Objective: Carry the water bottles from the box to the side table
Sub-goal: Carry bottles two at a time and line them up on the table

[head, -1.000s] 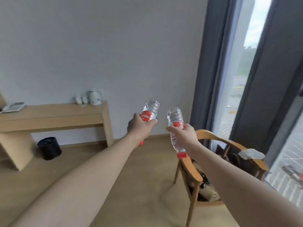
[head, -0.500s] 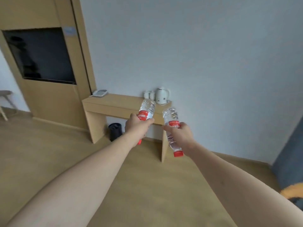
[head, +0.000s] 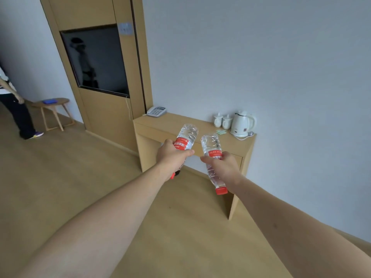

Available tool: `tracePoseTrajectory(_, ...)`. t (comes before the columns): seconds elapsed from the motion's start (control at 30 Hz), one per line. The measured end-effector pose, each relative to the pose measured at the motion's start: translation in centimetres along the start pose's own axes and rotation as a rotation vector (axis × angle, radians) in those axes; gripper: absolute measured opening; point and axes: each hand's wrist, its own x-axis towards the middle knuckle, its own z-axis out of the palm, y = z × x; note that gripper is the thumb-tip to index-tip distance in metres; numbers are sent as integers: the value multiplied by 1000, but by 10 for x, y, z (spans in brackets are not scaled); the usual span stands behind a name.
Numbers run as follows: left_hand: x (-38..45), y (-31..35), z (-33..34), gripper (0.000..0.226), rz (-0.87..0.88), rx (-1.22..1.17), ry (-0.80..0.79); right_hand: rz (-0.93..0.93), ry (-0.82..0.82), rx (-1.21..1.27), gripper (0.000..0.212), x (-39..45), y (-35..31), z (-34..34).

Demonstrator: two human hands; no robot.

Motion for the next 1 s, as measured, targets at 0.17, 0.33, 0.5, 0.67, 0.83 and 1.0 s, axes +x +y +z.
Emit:
tracePoseTrajectory(0.17, 105, -15, 16, 58, 14, 16, 2, 14, -4, 12, 49, 99, 3, 38)
tracePoseTrajectory(0.33, 221, -16, 27, 61, -16, -28, -44, 52, -7, 37, 53, 206, -13, 74)
tracePoseTrajectory(0.5, 329, 5, 37, 63, -4, -13, -42, 68, 16, 78, 54, 299, -39, 93)
tracePoseTrajectory(0.67, 408, 0, 60, 62, -20, 12, -79, 106, 9, 98, 59, 382, -42, 109)
tracePoseTrajectory(0.83, 502, -11, 98, 63, -6, 69, -95, 121, 9, 119, 59, 482, -28, 124)
tracePoseTrajectory(1.0, 605, -3, 142, 59, -13, 126, -107, 146, 30, 147, 49, 590, -22, 123)
